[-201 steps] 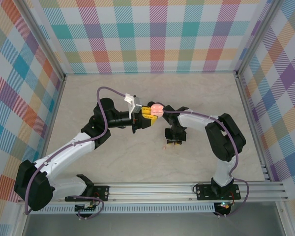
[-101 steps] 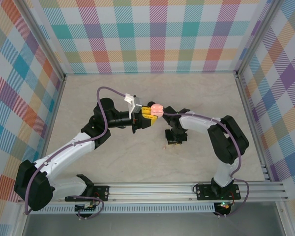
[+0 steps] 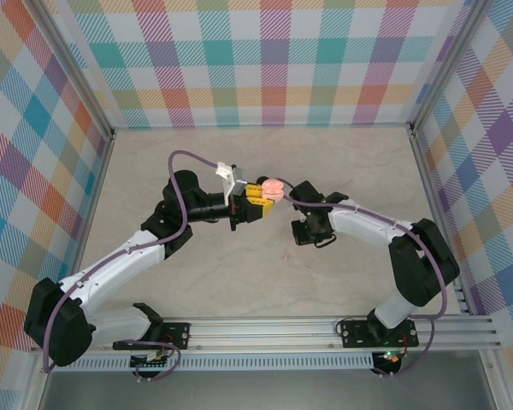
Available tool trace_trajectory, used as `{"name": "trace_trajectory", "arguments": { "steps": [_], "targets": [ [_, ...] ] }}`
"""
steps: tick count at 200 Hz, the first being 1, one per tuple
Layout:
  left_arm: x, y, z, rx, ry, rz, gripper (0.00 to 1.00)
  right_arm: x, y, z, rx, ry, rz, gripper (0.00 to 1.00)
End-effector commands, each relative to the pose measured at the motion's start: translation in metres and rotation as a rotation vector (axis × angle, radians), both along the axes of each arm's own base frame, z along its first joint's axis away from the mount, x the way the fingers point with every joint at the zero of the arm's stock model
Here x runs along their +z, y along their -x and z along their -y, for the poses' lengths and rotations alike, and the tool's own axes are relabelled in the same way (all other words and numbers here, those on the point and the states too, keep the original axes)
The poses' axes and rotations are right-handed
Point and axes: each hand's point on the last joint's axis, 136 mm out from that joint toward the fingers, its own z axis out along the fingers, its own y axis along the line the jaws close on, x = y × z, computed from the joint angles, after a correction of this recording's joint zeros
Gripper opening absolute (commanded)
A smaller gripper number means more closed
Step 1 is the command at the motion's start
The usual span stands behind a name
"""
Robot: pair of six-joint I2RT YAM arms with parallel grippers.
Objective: Insert the wireless bluetooth earbuds into the charging case
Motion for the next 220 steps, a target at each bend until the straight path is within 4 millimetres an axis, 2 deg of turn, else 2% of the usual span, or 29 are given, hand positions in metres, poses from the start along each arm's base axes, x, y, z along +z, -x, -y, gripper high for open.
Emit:
{"name": "trace_trajectory", "arguments": {
  "steps": [1, 54, 116, 169, 220],
  "targets": [
    [0.008, 0.007, -0.001, -0.006, 0.02, 0.012, 0.24, 0.0, 0.002, 0.002, 0.089, 0.02, 0.0, 0.23],
    [0.006, 0.007, 0.0, -0.007, 0.019, 0.009, 0.24, -0.019, 0.005, -0.006, 0.255, 0.064, -0.097, 0.23],
    [0.007, 0.006, 0.0, -0.008, 0.024, 0.003, 0.24, -0.044, 0.005, -0.008, 0.255, 0.099, -0.178, 0.24],
    [0.008, 0.006, 0.0, -0.007, 0.024, 0.008, 0.24, -0.042, 0.007, -0.01, 0.171, 0.091, -0.221, 0.45],
    [0.009, 0.007, 0.0, -0.01, 0.026, 0.012, 0.24, -0.033, 0.005, -0.01, -0.026, 0.058, -0.24, 0.5]
  ]
}}
